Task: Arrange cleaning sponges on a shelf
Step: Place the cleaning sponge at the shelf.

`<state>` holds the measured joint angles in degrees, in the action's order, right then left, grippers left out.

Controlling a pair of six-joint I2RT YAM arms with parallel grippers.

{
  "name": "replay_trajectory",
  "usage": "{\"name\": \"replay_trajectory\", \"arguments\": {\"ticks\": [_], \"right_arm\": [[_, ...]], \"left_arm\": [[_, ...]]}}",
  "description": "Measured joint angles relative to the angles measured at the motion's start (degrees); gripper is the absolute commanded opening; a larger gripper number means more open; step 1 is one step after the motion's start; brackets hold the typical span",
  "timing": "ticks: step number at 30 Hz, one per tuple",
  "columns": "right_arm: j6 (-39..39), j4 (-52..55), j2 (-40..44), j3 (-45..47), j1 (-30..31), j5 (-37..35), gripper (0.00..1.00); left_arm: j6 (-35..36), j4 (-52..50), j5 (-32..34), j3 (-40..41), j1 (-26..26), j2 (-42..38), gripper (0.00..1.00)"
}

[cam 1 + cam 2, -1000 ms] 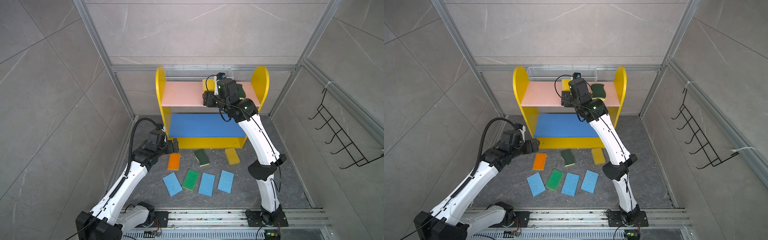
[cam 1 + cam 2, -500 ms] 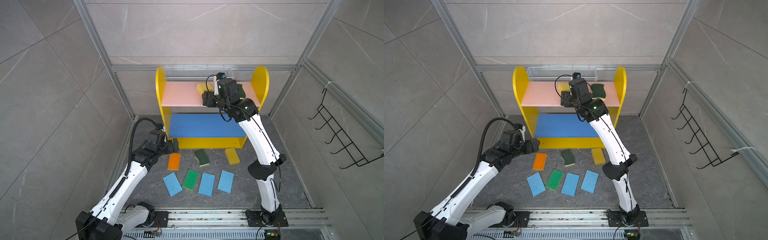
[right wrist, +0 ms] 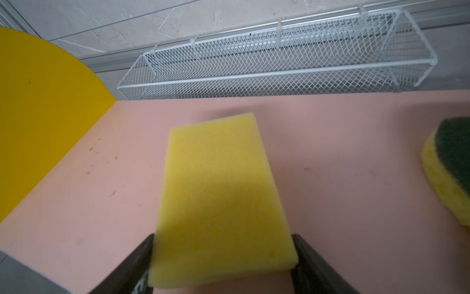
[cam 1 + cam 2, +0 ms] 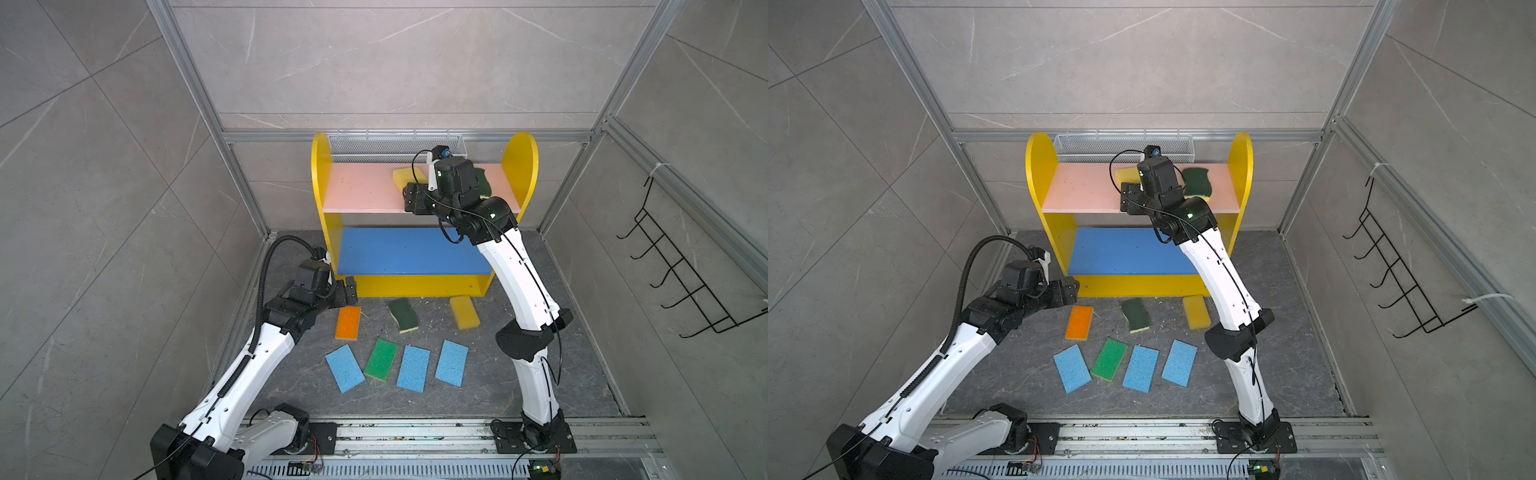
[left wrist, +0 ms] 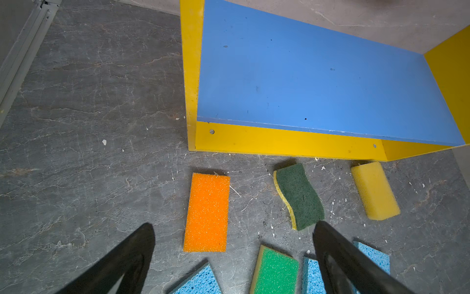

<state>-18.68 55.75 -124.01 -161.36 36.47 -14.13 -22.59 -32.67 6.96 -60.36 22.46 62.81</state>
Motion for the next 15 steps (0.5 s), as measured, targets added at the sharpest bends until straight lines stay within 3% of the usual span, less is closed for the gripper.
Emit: {"name": "replay_trajectory", "arguments": {"ticks": [11, 15], "right_arm": [[0.22, 1.11, 0.0, -0.31, 0.17, -1.75, 0.77], [-0.2, 1.7, 0.0, -0.5, 0.39, -2.86, 0.72]], "left_arm": [[-0.39, -0.11, 0.02, 0.28, 0.0, -1.77, 1.0], [-0.39, -0.11, 0.07, 0.39, 0.0, -2.6, 0.99]]}}
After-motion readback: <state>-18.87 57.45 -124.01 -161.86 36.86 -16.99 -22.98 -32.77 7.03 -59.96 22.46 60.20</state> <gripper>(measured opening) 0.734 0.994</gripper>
